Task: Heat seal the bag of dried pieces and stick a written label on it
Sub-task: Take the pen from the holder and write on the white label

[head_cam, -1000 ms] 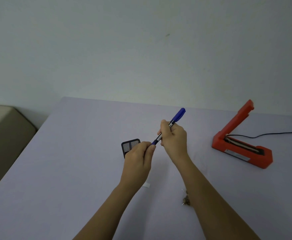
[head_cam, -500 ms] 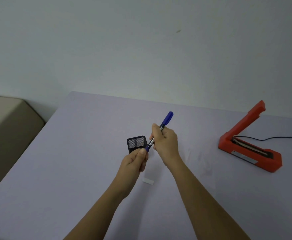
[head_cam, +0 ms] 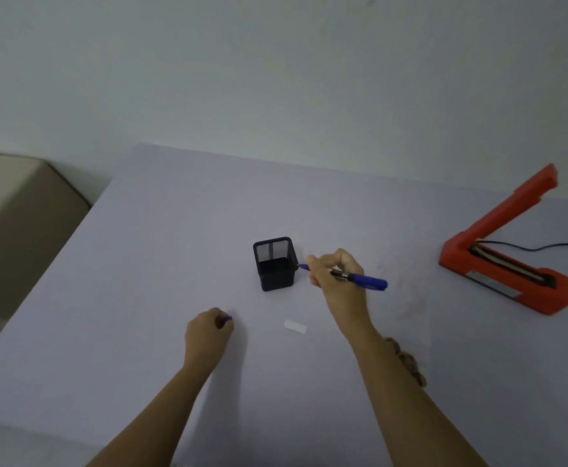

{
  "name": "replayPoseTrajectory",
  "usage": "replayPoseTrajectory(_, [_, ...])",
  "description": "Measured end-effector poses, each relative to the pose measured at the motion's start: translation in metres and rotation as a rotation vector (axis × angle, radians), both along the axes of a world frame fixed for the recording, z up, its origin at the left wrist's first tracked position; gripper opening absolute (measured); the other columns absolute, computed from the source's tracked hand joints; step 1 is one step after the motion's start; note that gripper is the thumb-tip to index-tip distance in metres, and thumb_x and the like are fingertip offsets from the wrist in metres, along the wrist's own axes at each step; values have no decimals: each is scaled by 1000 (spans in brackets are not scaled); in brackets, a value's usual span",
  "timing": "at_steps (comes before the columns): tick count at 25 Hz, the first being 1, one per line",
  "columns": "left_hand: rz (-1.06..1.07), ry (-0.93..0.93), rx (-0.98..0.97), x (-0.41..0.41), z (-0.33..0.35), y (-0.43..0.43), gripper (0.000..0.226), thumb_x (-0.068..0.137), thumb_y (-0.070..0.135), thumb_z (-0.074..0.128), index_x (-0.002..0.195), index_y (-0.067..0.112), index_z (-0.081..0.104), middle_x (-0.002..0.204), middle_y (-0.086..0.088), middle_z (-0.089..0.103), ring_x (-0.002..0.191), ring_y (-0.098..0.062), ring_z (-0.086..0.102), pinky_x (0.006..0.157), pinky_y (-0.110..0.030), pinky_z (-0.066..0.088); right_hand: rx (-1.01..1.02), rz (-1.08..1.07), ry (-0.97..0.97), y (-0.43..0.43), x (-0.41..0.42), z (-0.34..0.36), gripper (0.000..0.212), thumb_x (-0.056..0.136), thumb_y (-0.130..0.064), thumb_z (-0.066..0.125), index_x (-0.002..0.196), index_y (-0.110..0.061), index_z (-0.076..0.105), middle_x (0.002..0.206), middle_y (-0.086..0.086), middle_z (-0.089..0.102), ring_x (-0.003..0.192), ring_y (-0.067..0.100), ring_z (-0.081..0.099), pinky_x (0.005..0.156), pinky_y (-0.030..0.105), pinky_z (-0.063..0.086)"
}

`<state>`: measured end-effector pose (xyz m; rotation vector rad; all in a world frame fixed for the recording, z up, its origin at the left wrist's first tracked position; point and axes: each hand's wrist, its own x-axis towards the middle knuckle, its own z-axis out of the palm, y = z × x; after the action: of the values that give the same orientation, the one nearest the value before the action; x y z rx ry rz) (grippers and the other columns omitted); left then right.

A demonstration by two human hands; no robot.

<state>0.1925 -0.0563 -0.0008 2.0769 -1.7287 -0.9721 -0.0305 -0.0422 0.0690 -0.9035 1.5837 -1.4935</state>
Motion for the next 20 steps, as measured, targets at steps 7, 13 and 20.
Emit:
replayPoseTrajectory(7, [-80,-84,-54,9,-37,-8,13,81,5,60,91,5,69,88,-14,65,76,-23,54,71,-31,42,184,-142,58,43,9,-77,37,86,-40,57,74,-5,52,60,-2,65,57,4,63,53,17,52])
replayPoseTrajectory(13, [9,25,-33,6,-28,1,54,78,21,70,126,16,45,102,-1,52,85,-19,54,75,-29,46,185,-85,148,48,16,-110,41,83,-41,61,65,-7,48,60,16,57,55,24,54,48,26,44])
replayPoseTrajectory(20, [-765,38,-394,-31,-37,17,18,84,8,65,101,3,68,90,-11,65,77,-21,64,71,-30,55,84,-122,261,39,28,-140,43,88,-41,54,63,-6,48,56,10,54,52,22,52,50,36,48])
